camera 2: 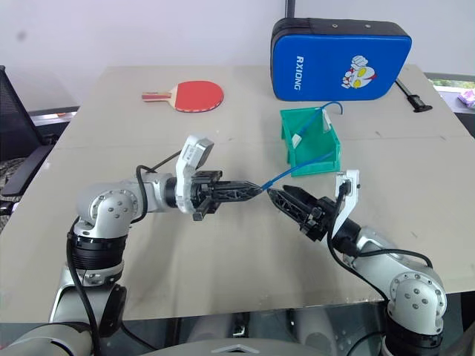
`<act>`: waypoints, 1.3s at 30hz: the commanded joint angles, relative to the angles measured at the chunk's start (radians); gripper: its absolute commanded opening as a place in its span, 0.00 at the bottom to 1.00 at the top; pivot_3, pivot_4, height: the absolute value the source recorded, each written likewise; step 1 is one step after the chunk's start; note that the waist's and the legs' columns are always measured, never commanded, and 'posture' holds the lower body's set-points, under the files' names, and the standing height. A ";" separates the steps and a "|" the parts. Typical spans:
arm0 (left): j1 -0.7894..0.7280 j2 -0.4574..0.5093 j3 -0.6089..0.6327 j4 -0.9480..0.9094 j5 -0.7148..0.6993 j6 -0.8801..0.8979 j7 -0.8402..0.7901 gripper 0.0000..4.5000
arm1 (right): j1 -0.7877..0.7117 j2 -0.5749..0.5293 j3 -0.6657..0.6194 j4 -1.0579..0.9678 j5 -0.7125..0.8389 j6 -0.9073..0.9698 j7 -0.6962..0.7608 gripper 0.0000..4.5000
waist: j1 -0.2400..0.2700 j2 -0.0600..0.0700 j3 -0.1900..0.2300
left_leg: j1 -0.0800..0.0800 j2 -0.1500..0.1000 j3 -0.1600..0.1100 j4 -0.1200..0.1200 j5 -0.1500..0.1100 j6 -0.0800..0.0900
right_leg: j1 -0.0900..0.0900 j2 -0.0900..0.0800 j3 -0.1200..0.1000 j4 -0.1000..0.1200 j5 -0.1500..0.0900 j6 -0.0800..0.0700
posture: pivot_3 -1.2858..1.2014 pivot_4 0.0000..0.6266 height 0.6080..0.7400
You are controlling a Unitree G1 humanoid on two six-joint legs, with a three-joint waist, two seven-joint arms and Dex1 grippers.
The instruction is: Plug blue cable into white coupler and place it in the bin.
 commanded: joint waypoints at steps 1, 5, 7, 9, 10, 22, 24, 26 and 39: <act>0.006 -0.001 -0.012 -0.049 -0.038 0.007 0.009 0.00 | -0.027 -0.015 0.019 -0.005 0.096 -0.057 -0.022 0.71 | -0.002 0.000 0.000 | 0.000 0.000 0.000 0.000 0.000 0.000 | 0.000 0.000 0.000 0.000 0.000 0.000 | 0.52 0.24 0.93; 0.007 0.001 -0.001 -0.032 -0.050 0.001 0.021 0.00 | -0.028 -0.043 0.030 -0.001 0.163 -0.097 -0.035 0.71 | -0.006 0.000 0.000 | 0.000 0.000 0.000 0.000 0.000 0.000 | 0.000 0.001 0.000 0.000 0.000 0.000 | 0.52 0.24 0.93; 0.006 0.003 -0.004 -0.032 -0.054 -0.001 0.020 0.00 | -0.026 -0.059 0.038 0.003 0.185 -0.115 -0.038 0.71 | -0.007 0.000 0.000 | 0.000 0.000 0.000 0.000 0.000 0.000 | 0.000 0.001 0.000 0.000 0.000 0.000 | 0.52 0.24 0.93; 0.007 0.005 -0.005 -0.034 -0.057 -0.003 0.019 0.00 | -0.024 -0.074 0.052 0.002 0.201 -0.131 -0.039 0.71 | -0.007 0.000 0.000 | 0.000 0.000 0.000 0.000 0.000 0.000 | 0.000 0.001 0.000 0.000 0.000 0.000 | 0.52 0.24 0.93; 0.008 0.006 -0.006 -0.036 -0.058 -0.004 0.018 0.00 | -0.025 -0.080 0.060 0.004 0.205 -0.140 -0.041 0.71 | -0.007 0.000 0.000 | 0.000 0.000 0.000 0.000 0.000 0.000 | 0.000 0.001 0.000 0.000 0.000 0.000 | 0.52 0.24 0.93; 0.020 0.008 -0.008 -0.056 -0.071 -0.012 0.018 0.00 | -0.054 -0.143 0.169 0.038 0.152 -0.179 -0.017 0.71 | -0.006 0.000 0.000 | 0.000 0.000 0.001 0.000 0.000 0.000 | 0.000 0.001 0.001 0.000 0.000 0.000 | 0.52 0.24 0.93; 0.025 0.010 -0.007 -0.061 -0.073 -0.012 0.017 0.00 | -0.058 -0.148 0.174 0.043 0.153 -0.185 -0.015 0.59 | -0.006 0.000 0.000 | 0.000 0.000 0.000 0.000 0.000 0.000 | 0.000 0.001 0.001 0.000 0.000 0.000 | 0.52 0.24 0.93; 0.031 0.013 -0.008 -0.066 -0.073 -0.014 0.015 0.00 | -0.060 -0.153 0.177 0.045 0.152 -0.188 -0.012 0.41 | -0.006 0.000 0.000 | 0.000 0.000 0.000 0.000 0.000 0.000 | 0.000 0.001 0.001 0.000 0.000 0.000 | 0.52 0.24 0.93; 0.037 0.010 0.013 -0.047 -0.062 -0.052 0.042 0.30 | -0.056 -0.195 0.201 0.043 0.155 -0.202 0.011 0.00 | -0.006 0.000 0.000 | 0.000 0.000 0.000 0.000 0.000 0.000 | 0.000 0.001 0.001 0.000 0.000 0.000 | 0.52 0.24 0.93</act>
